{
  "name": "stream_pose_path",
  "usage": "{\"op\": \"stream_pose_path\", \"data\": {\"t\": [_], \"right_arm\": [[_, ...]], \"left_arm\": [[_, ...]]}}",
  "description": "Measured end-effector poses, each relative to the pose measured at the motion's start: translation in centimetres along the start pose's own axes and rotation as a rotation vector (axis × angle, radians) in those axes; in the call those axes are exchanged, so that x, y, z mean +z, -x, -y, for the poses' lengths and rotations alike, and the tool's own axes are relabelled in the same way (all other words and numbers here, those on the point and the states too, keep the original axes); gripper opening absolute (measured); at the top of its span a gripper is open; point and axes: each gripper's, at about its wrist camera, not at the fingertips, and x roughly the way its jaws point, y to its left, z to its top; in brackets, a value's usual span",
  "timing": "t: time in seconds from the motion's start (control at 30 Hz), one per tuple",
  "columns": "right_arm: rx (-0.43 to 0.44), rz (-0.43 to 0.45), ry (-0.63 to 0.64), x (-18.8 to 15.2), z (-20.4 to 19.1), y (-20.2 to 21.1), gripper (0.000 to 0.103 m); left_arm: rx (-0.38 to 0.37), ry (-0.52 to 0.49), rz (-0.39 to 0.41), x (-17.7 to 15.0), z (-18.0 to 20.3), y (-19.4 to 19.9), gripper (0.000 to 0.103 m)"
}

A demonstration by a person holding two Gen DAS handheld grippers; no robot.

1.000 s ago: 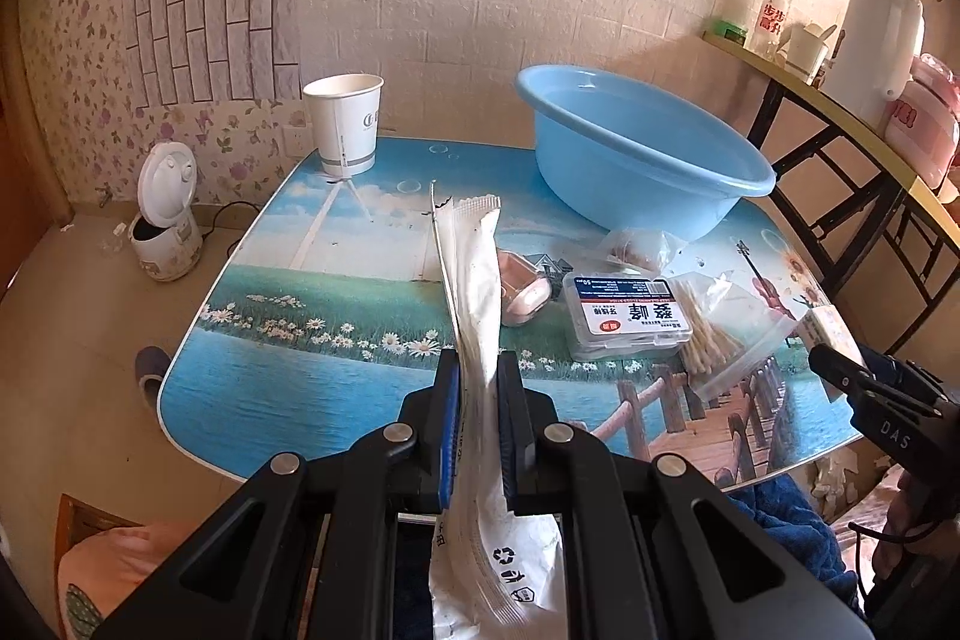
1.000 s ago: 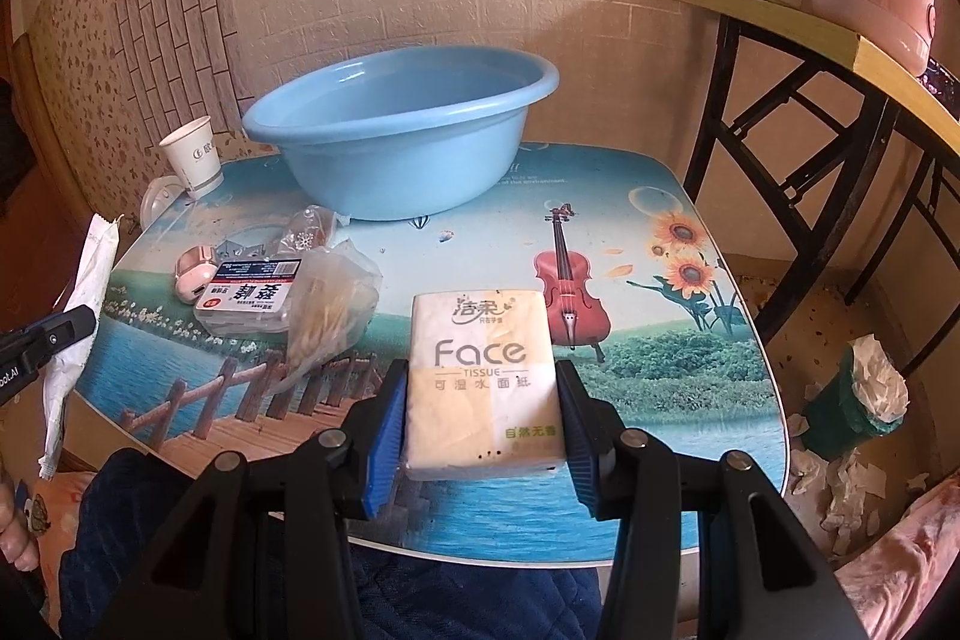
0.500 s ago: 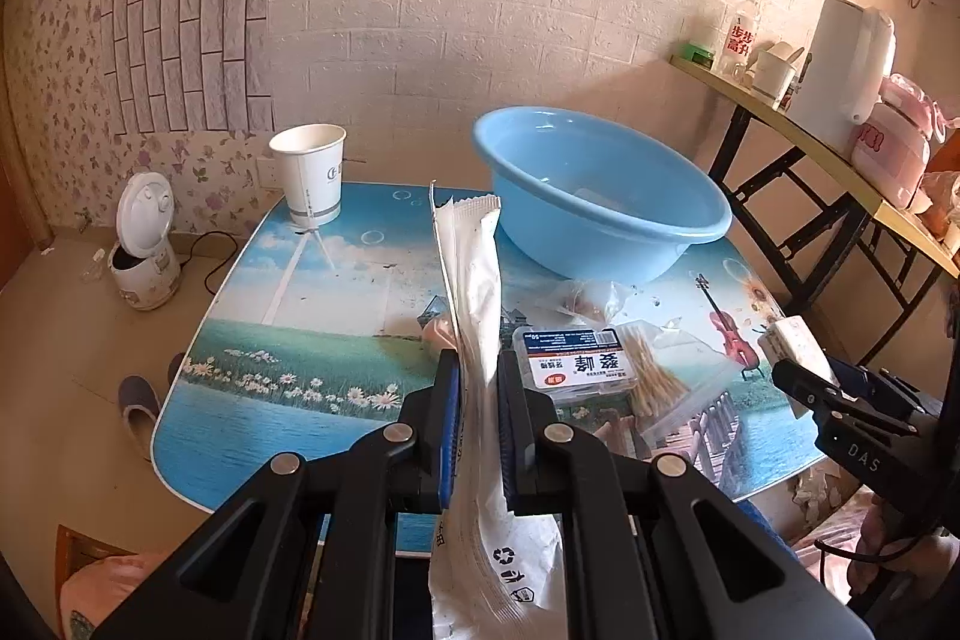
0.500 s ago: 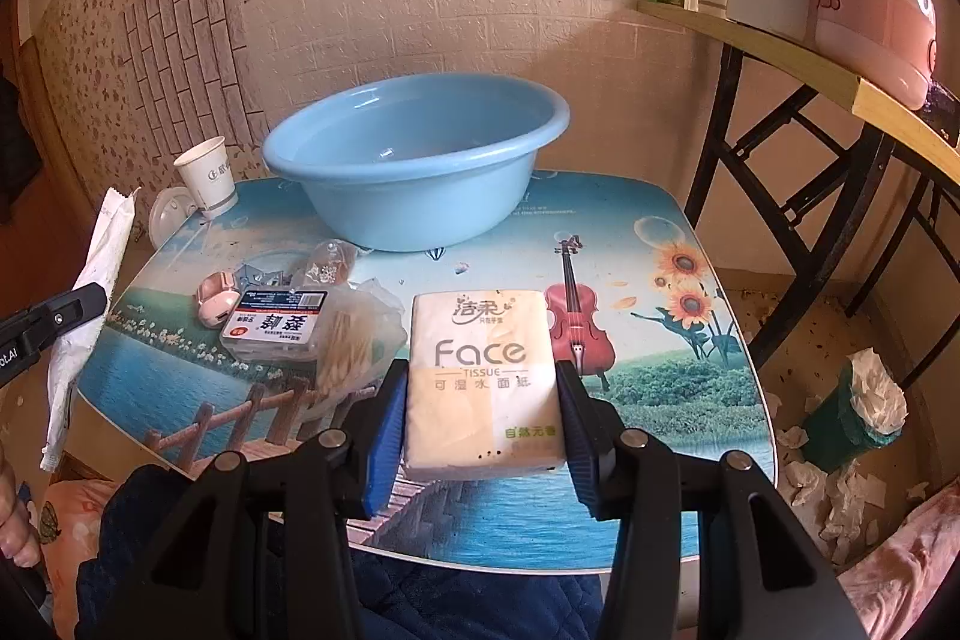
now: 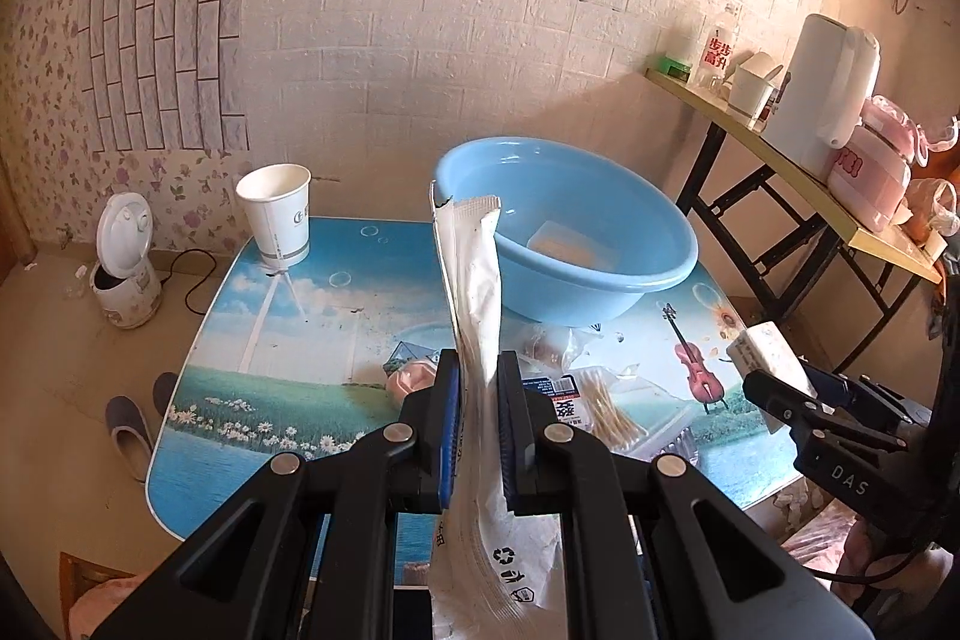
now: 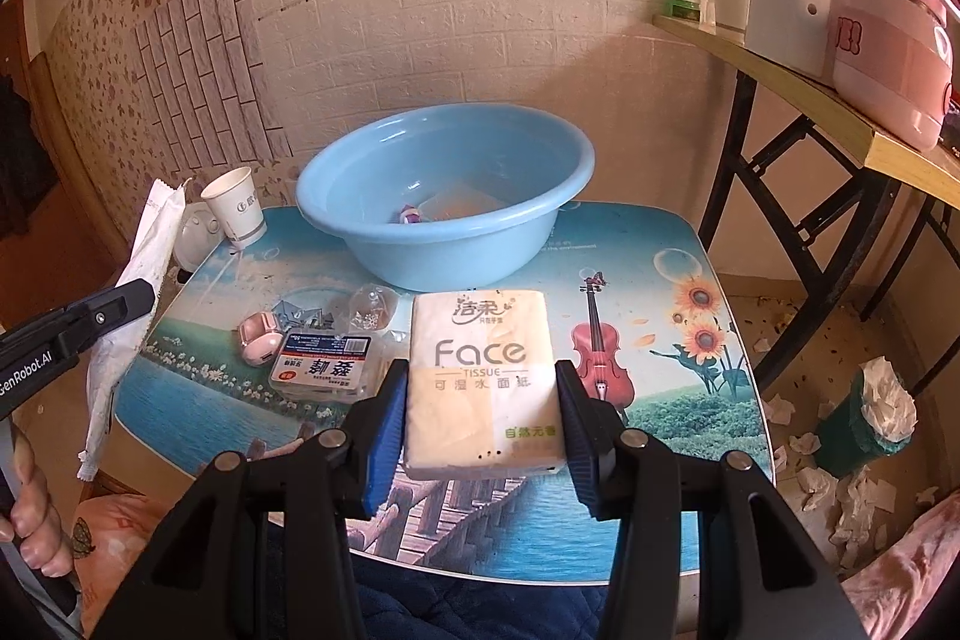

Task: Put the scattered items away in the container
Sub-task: 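Carry Face pack with right tool while left tool carries white packet over blue basin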

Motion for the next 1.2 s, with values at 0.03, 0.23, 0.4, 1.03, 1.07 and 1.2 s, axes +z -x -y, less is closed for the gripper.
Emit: {"op": "stream_pose_path", "data": {"t": [0.03,0.23,0.4,1.03,1.07,1.2], "right_arm": [[-0.001,0.002,0.004,0.2,-0.1,0.0,0.048],[-0.013,0.004,0.012,1.3,0.2,-0.1,0.048],[-0.019,0.021,0.006,2.5,0.8,0.0,0.048],[0.024,0.043,0.050,8.9,1.0,-4.2,0.048],[0.026,0.041,0.052,9.3,1.1,-4.6,0.048],[0.028,0.037,0.058,10.8,1.4,-6.1,0.048]], "left_arm": [[-0.001,-0.001,-0.002,0.1,0.1,-0.1,0.011],[-0.008,-0.010,-0.012,0.7,0.4,-0.8,0.011],[-0.027,-0.022,-0.009,1.5,1.0,-1.2,0.011],[-0.128,-0.079,-0.025,7.6,5.4,-7.2,0.011],[-0.131,-0.082,-0.025,8.0,5.6,-7.6,0.011],[-0.150,-0.093,-0.026,9.5,6.2,-9.2,0.011]]}}
